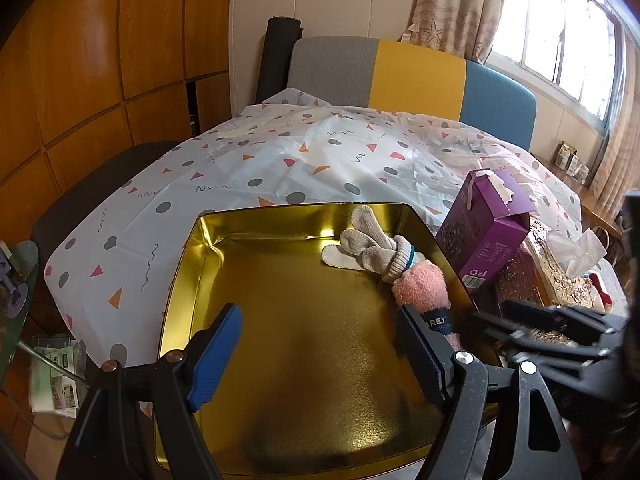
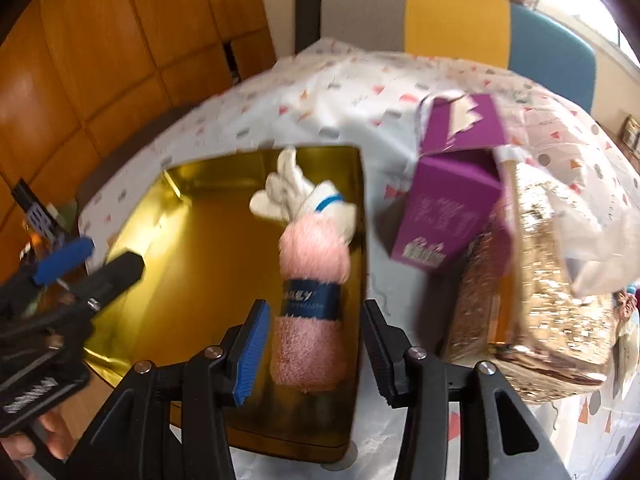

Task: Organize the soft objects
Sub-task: 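Carry the pink dishcloth roll with the right gripper and place it in the gold tray, then move the left gripper to the blue teddy bear and grasp it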

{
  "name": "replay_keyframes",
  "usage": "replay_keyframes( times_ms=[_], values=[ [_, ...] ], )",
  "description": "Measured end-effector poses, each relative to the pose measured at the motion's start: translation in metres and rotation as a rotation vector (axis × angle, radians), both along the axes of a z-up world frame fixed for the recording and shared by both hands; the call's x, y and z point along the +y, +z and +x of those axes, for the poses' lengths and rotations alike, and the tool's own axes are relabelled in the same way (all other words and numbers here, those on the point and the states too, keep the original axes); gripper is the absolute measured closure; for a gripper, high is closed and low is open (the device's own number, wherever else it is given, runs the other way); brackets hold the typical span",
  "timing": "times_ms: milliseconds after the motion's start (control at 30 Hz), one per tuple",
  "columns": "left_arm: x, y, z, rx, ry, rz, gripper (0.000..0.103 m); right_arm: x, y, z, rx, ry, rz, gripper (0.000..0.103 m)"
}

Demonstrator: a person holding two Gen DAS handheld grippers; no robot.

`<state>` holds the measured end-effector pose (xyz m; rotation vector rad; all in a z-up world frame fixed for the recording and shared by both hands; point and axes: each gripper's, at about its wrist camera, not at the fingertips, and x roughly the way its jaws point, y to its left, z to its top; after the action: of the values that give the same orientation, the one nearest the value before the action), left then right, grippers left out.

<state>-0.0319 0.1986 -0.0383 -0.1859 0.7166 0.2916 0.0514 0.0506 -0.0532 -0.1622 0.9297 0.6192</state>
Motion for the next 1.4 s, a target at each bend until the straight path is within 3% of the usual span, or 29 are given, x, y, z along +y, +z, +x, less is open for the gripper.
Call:
replay_keyframes(
  times_ms=[300, 733, 1233, 1400],
  values=[
    [-0.012, 0.004, 0.0, -0.006, -0.03, 0.026, 0.024, -0.053, 0.036, 0.0, -0.142, -0.132, 0.041, 0.056],
    [-0.039, 0.011, 0.002, -0.008, -0.094, 0.069, 0.024, -0.173, 0.06, 0.023, -0.22, -0.389, 0.028, 0.056],
    [-0.072, 0.015, 0.009, 0.0, -0.17, 0.117, 0.024, -0.334, 0.037, 0.048, -0.228, -0.751, -0.051, 0.056],
    [-0.09, 0.02, 0.013, -0.004, -0.211, 0.141, 0.024, -0.379, 0.019, 0.047, -0.198, -0.898, -0.008, 0.056]
  ],
)
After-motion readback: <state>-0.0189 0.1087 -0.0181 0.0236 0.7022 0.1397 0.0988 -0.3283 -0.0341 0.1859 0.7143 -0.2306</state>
